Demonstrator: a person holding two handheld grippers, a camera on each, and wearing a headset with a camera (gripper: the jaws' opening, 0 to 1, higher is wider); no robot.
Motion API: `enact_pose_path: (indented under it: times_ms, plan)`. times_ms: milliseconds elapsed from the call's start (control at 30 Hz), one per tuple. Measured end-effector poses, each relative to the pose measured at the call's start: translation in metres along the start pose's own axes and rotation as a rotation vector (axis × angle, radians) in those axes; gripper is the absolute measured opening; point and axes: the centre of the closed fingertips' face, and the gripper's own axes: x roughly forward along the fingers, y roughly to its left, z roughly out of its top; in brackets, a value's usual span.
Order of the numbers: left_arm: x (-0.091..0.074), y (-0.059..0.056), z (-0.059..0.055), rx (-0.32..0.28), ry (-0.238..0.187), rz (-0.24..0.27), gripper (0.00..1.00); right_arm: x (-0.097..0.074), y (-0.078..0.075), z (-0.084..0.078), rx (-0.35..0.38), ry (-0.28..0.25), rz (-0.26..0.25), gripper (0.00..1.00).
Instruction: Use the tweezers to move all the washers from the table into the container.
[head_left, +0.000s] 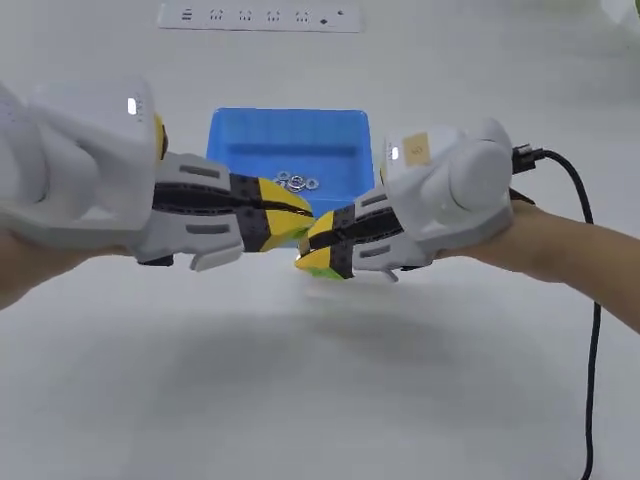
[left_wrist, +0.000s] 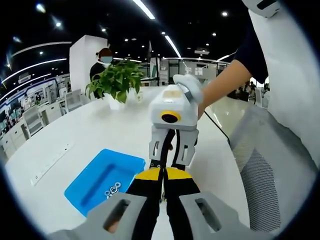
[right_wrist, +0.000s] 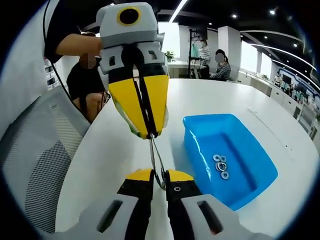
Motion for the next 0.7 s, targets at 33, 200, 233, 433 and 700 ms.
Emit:
enact_pose_path:
  times_ms: [33,200,233,433,700]
  plan:
    - [0.001,0.0,0.0,-0.001,0.0,0.009,0.05,0.0,0.0,0.0,0.002,-0.003,0.0,0.1]
    - [0.002,0.0,-0.001,-0.019,0.014,0.028,0.1,-0.001,-0.001,0.001,-0.003,-0.01,-0.018,0.1]
    - [0.002,-0.001,-0.002,-0.027,0.016,0.027,0.15,-0.001,-0.001,0.001,0.001,-0.011,-0.019,0.1]
    - [-0.001,-0.001,-0.003,-0.048,0.023,0.049,0.25,-0.001,0.0,0.0,-0.009,-0.015,-0.022,0.1]
    - [-0.01,0.001,-0.001,-0.068,0.003,0.083,0.36,-0.001,0.008,0.0,-0.02,-0.011,-0.015,0.1]
